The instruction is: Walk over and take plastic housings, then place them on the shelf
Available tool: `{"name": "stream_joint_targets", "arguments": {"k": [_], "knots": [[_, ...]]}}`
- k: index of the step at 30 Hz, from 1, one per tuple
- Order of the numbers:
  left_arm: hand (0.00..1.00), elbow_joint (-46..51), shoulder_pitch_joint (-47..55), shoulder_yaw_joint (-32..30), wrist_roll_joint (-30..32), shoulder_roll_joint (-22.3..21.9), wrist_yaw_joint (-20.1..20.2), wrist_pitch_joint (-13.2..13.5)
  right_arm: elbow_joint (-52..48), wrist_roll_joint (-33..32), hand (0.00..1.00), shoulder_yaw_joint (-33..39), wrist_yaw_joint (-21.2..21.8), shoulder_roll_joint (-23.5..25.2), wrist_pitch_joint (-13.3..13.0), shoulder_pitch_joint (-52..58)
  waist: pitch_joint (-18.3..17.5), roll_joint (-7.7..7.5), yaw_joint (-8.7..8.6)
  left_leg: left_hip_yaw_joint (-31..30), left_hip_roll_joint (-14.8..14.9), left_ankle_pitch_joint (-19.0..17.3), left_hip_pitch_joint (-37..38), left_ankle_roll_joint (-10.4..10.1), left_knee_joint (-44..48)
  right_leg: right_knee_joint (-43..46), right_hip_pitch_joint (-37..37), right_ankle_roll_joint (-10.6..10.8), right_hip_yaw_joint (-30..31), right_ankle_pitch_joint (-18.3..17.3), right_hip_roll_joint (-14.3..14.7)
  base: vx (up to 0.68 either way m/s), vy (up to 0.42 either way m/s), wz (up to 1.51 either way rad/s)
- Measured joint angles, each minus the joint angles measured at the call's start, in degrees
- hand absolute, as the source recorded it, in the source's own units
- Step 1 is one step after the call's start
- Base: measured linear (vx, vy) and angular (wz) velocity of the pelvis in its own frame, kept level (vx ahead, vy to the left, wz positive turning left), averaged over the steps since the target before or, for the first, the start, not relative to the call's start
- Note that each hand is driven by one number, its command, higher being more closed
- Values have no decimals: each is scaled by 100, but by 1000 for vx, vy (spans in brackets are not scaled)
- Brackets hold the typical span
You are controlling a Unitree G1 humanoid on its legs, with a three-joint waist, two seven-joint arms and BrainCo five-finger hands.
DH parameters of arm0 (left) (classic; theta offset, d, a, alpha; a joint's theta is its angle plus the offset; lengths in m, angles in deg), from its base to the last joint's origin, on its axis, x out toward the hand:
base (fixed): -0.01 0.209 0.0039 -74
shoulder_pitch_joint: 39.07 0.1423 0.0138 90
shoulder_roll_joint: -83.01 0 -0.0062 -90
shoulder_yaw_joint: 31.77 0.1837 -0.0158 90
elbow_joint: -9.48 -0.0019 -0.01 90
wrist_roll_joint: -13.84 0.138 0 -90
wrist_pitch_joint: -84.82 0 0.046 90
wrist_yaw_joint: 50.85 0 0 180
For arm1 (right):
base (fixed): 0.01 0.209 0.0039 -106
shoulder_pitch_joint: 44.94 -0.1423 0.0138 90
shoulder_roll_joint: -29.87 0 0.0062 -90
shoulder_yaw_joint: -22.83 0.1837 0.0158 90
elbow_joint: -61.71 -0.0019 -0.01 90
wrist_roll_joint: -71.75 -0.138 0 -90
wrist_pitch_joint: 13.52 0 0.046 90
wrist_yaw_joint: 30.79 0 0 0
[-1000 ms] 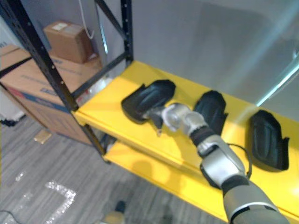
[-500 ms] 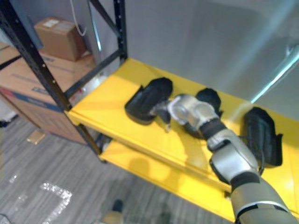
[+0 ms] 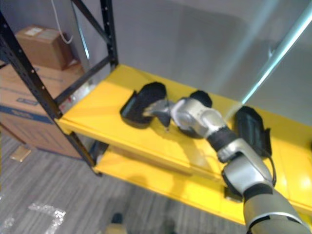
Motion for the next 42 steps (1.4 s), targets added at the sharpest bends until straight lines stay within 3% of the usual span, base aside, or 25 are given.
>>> {"name": "stream_joint_targets", "arguments": {"k": [3, 6, 10, 13, 18, 23, 29, 34, 36, 42], "knots": [[0, 4, -1, -1, 1, -4, -53, 29, -385, -603, 0, 247, -557, -3, 494, 233, -2, -3, 4, -1, -6, 3, -13, 5, 1, -1, -9, 18, -2, 8, -5, 0, 0, 0], [0, 5, 39, -4, -7, -54, -204, 128, -1106, -1112, 0, 1053, -1210, 4, 912, 866, -4, 0, 0, 33, -9, 12, -15, -14, 2, -1, -35, 44, 39, 27, -3, 34, -8, -4], [0, -1, 107, -12, -123, -122, -303, 248, -1813, -1904, 0, 1426, -1362, 15, 1179, 1627, -52, 88, -104, 121, -10, 4, -6, -20, 2, 1, -88, 48, 147, 35, -3, 31, -7, -11], [0, -63, 152, -14, -191, -201, -328, 344, -2126, -2867, 0, 1352, -949, 189, 1437, 2128, -59, 187, -177, 270, 29, -29, 83, -39, 2, 10, -106, 46, 292, 38, 33, -4, -14, -24], [0, -224, 162, -12, -442, -238, -419, 485, -2281, -4664, 0, 1108, -305, 922, 2144, 2501, -55, 293, -235, 326, 89, -63, 85, -13, 1, 41, -161, 19, 329, 18, 81, -26, -17, -8], [0, -298, 163, -12, -646, -254, -432, 570, -2089, -5581, 0, 834, 502, 1378, 2251, 2498, -31, 322, -149, 252, 82, -60, 27, -12, 1, 76, -182, 17, 271, -10, 71, 0, -2, 7], [0, -379, 163, -14, -838, -272, -450, 672, -2088, -5729, 0, 668, 960, 1746, 2368, 2254, -15, 327, -91, 175, 69, -61, -44, -14, 2, 103, -201, 31, 201, -44, 59, 27, -6, 9], [0, -370, 122, -19, -839, -271, -459, 708, -2089, -5725, 0, 599, 959, 1827, 2596, 1946, 228, 355, -71, 41, 56, -62, -63, -12, 4, 261, -197, 27, 108, -168, 29, 7, -8, 12], [0, -368, 2, -17, -839, -262, -465, 704, -2082, -5701, 0, 469, 939, 1870, 2608, 1920, 355, 329, -18, 12, 52, -101, -246, -12, 171, 389, -350, 23, 106, -219, -3, -16, -4, 5], [0, -227, -269, 16, -912, -266, -459, 738, -1593, -5364, 0, 454, 804, 1946, 2597, 1468, 869, 439, -13, -89, 31, -255, -769, 6, 717, 648, -695, 10, 93, -258, -79, -42, 8, 6]]}}
